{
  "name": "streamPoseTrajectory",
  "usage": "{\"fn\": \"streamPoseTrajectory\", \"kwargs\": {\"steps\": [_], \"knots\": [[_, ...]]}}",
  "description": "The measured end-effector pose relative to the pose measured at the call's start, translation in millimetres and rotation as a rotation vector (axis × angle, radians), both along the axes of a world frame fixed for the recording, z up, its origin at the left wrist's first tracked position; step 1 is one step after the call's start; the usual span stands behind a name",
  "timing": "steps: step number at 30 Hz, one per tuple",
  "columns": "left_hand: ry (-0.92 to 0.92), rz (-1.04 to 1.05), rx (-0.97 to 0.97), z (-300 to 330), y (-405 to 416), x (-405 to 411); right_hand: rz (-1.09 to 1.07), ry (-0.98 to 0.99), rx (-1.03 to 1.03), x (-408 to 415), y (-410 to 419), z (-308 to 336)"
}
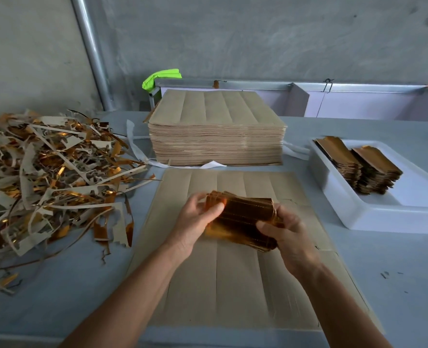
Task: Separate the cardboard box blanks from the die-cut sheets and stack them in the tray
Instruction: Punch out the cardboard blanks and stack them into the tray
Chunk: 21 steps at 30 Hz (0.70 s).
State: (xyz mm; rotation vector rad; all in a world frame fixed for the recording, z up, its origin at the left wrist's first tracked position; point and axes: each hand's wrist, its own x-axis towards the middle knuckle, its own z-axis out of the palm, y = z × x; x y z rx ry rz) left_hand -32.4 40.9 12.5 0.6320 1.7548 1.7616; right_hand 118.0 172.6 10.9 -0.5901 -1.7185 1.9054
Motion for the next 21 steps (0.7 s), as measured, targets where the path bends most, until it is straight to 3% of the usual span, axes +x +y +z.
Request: {"fn": "streamPoseTrajectory", "kwargs": {"steps": [4, 8, 15, 21], "knots": [[0.042, -0.049, 0.016, -17, -2, 4, -0.022, -0.058, 0.177, 0, 1, -11], [0.032, 0.007, 0.073, -25, -1, 9, -0.096, -0.02, 0.14, -3, -3, -21], [0.114, 0.21, 0.216, -28, 11, 31, -0.466, -0.104, 0.214, -20, -23, -25], [0.079, 0.455, 0.27, -29, 26, 41, -0.581, -0.07, 0.228, -20, -30, -27]]}}
